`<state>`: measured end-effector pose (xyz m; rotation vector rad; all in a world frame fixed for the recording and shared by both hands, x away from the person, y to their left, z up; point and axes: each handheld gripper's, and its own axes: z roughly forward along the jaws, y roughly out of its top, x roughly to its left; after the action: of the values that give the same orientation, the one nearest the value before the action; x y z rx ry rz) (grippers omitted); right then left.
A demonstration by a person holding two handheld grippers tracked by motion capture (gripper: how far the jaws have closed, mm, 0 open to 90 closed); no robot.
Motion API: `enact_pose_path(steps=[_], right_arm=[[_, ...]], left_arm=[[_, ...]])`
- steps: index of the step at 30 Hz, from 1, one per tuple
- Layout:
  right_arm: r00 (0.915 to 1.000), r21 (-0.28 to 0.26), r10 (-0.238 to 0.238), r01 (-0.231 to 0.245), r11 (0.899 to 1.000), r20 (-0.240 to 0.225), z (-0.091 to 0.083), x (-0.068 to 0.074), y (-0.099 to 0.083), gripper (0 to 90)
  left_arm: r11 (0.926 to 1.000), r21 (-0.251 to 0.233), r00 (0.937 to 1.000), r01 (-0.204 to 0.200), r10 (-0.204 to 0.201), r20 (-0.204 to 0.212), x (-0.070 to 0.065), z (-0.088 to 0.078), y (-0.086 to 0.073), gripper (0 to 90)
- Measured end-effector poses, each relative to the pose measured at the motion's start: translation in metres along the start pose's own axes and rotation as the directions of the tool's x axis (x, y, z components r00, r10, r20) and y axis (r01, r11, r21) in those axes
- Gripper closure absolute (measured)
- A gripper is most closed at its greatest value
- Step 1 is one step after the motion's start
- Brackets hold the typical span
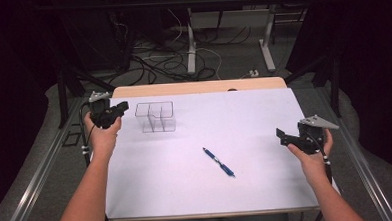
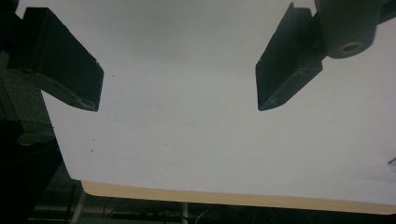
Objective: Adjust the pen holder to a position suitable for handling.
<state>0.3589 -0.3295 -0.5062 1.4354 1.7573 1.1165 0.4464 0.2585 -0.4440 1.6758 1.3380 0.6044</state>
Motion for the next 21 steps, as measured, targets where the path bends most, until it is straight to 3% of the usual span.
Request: enact_pose_path(steps=[2,10,12,21], right_arm=[[1.0000,-0.002,0.001,-0.001,1.000,0.002,0.000,0.000,0.000,14.8],[1.0000,0.009,0.007,-0.007,1.000,-0.002,0.003,0.000,-0.002,14.8],[1.0000,0.009,0.000,0.000,1.000,-0.003,0.003,0.000,-0.003,14.8],[0.9999,0.028,0.002,-0.001,1.000,-0.010,0.007,0.001,-0.005,14.9]], left_arm=[[0.9999,0.013,0.9997,-0.009,0.010,-0.025,-0.001,0.004,0.002,87.5],[0.9976,0.062,0.9986,-0.032,0.035,-0.041,-0.001,0.025,0.006,89.9],[0.9950,0.092,0.9979,-0.037,0.042,-0.049,0.002,0.035,0.004,89.9],[0.9837,0.179,0.9980,-0.010,0.021,-0.060,0.012,0.056,-0.005,89.9]])
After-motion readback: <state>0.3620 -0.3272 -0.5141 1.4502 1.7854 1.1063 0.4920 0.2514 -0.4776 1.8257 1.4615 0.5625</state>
